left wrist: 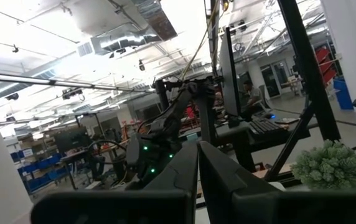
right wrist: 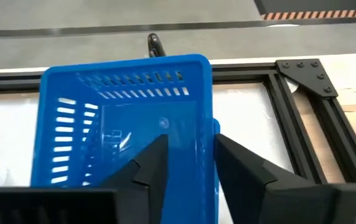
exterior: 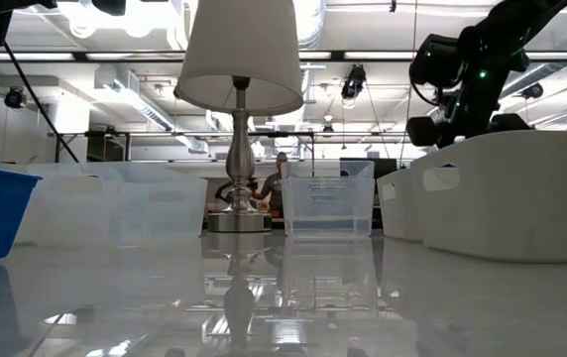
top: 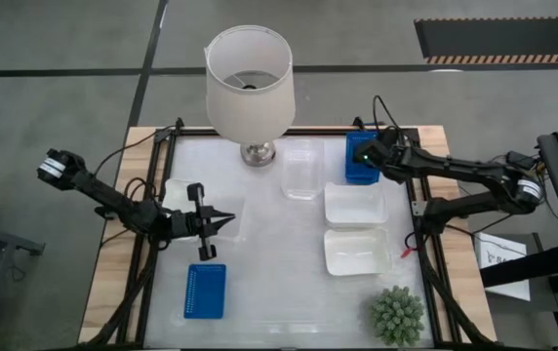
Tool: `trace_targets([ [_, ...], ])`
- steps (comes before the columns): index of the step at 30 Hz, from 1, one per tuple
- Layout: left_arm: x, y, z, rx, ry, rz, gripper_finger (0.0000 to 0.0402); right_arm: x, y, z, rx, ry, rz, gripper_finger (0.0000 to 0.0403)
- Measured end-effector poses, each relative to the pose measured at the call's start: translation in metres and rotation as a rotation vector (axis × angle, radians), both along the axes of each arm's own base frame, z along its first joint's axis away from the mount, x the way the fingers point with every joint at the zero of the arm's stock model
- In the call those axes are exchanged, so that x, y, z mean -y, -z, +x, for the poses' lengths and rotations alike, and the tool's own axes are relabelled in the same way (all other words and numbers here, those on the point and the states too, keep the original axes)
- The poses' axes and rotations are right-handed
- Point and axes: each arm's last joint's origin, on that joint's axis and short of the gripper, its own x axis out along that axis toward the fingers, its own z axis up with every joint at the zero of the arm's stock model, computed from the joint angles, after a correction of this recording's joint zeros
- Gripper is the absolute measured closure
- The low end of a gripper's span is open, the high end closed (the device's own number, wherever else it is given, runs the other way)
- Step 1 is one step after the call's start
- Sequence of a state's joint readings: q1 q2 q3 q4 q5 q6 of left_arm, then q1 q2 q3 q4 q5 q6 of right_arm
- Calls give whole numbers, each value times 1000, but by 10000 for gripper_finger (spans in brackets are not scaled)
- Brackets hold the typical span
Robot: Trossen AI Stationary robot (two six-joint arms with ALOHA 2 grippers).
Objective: Stack baskets by color
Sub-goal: Stack the bottom right blue bin on the blue bin
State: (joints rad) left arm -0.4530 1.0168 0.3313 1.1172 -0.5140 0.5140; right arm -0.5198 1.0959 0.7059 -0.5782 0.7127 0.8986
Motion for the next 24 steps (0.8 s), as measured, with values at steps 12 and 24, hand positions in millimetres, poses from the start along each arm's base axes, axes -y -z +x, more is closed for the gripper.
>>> trace_targets([
  [12,-1,0,0,-4,-20,-8,402,-3,-16,-4,34,-29,-19,266],
  [24,-1,0,0,-6,-20,-8,402,2,-26,-2,-17,-61,-57,345],
])
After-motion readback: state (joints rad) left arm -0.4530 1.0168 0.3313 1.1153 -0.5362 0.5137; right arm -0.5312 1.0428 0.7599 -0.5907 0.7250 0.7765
